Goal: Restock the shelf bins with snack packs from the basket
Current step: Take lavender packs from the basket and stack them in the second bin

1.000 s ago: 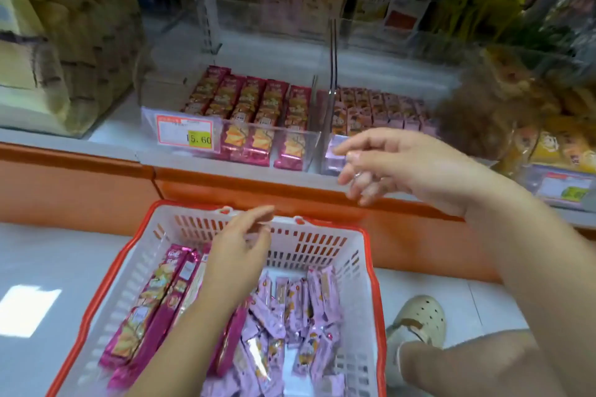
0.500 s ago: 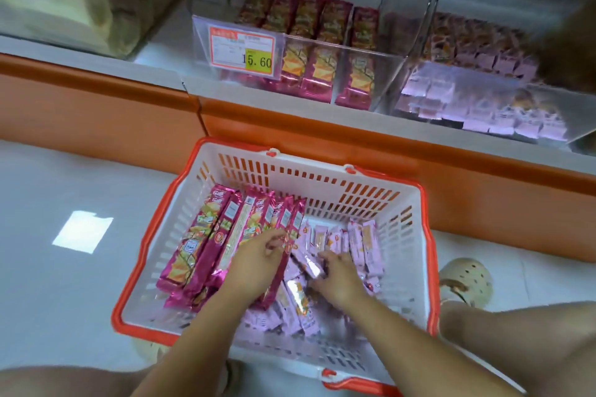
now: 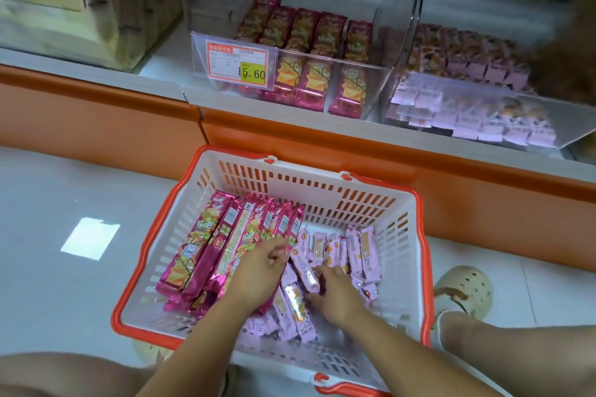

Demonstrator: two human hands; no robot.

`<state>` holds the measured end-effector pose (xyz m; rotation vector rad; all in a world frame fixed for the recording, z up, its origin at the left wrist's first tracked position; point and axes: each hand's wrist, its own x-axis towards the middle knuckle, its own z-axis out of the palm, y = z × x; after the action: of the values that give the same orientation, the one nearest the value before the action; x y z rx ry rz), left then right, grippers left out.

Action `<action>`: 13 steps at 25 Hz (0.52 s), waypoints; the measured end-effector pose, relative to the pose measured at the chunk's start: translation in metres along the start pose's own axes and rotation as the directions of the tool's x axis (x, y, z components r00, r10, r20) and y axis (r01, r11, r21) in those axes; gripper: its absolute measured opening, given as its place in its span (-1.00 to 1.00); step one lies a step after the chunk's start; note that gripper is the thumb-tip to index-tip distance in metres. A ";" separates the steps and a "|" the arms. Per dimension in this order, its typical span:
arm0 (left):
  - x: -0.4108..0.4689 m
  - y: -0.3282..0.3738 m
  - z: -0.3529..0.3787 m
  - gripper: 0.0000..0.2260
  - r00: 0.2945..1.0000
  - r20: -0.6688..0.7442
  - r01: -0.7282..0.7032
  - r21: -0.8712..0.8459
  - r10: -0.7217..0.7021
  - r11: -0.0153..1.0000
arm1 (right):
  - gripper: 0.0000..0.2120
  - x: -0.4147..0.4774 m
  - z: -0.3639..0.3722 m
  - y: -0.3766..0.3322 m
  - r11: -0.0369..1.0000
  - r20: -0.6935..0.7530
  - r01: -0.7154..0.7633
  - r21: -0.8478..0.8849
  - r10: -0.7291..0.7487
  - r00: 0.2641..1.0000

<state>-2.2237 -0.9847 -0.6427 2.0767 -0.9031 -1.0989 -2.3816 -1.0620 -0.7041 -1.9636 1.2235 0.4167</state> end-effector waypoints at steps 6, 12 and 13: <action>-0.008 -0.004 -0.005 -0.71 0.999 -0.014 0.029 0.006 -0.029 1.000 | -0.47 0.002 0.014 -0.008 0.998 -0.030 -0.068 -0.004 0.068 0.997; 0.001 0.013 0.002 -0.67 1.000 -0.018 0.024 -0.038 -0.025 0.999 | -0.84 -0.023 -0.015 -0.001 0.875 -0.066 -0.146 0.462 0.198 0.978; 0.001 0.018 0.005 -0.64 1.000 -0.010 0.018 -0.041 -0.018 0.999 | -0.81 -0.032 -0.022 -0.002 0.811 -0.070 -0.135 0.569 0.211 0.975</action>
<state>-2.2322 -0.9975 -0.6314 2.0591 -0.8514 -1.1062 -2.3980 -1.0583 -0.6684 -1.3888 1.4210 -0.0013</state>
